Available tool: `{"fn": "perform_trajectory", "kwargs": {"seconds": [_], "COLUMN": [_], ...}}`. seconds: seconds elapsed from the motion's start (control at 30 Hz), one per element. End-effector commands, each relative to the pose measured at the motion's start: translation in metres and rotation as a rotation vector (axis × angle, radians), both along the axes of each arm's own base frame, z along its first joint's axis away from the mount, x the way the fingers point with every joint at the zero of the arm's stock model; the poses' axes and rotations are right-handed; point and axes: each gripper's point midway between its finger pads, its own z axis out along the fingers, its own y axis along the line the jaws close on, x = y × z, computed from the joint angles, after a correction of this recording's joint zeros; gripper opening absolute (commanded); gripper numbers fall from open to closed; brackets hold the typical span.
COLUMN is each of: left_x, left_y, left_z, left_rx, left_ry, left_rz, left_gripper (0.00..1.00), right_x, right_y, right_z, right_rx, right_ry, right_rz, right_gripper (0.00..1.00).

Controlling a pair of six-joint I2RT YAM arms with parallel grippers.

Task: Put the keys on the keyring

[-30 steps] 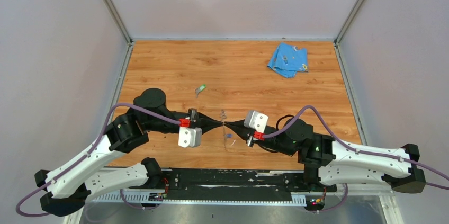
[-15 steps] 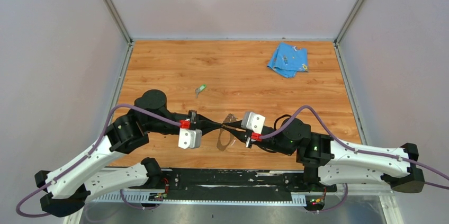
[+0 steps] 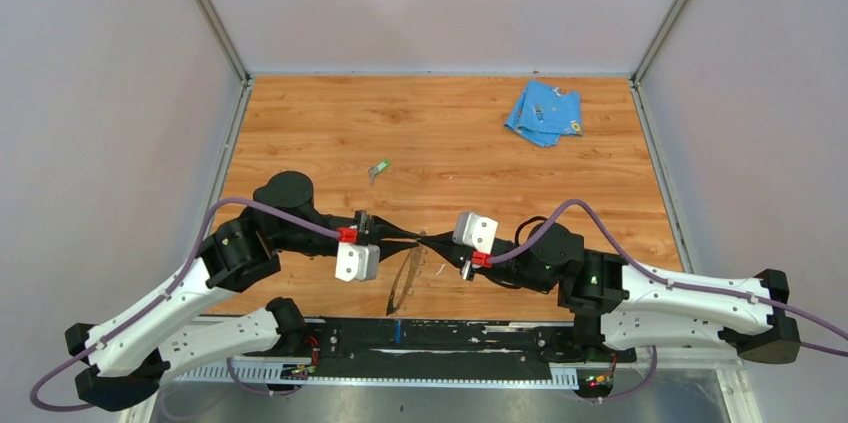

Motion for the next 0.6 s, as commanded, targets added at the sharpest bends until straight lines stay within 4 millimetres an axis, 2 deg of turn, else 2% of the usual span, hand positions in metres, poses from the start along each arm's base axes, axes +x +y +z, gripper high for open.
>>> {"fn": "perform_trajectory", "kwargs": {"seconds": [0.0,0.03,0.13,0.17,0.3,0.47,0.57], "left_x": [-0.009,-0.009,-0.009,-0.008,0.001,0.010,0.007], "left_y": [0.001,0.001,0.004,0.006,0.009,0.009,0.007], "left_z": [-0.008,-0.008,-0.010,-0.011,-0.014,-0.002,-0.002], "left_rx": [0.014,0.015,0.038,0.050,0.067,0.021,0.022], "left_ry": [0.070,0.077,0.095,0.103,0.108,0.121,0.140], "left_rz": [-0.021,-0.015,-0.001,0.006,0.068,0.129,0.113], "left_gripper": [0.24,0.28,0.47,0.48,0.48,0.46,0.38], "right_x": [0.003,0.003,0.001,0.000,-0.001,-0.003,-0.004], "right_y": [-0.005,-0.006,-0.009,-0.010,-0.011,-0.011,-0.010], "right_z": [0.029,0.029,0.028,0.028,0.027,0.027,0.027], "right_rx": [0.117,0.123,0.139,0.144,0.150,0.143,0.140], "right_ry": [-0.004,0.000,0.013,0.015,0.025,0.022,0.019], "right_rz": [-0.021,-0.022,-0.016,-0.011,-0.006,0.005,0.014], "right_gripper": [0.00,0.01,0.00,0.00,0.00,0.00,0.00]}}
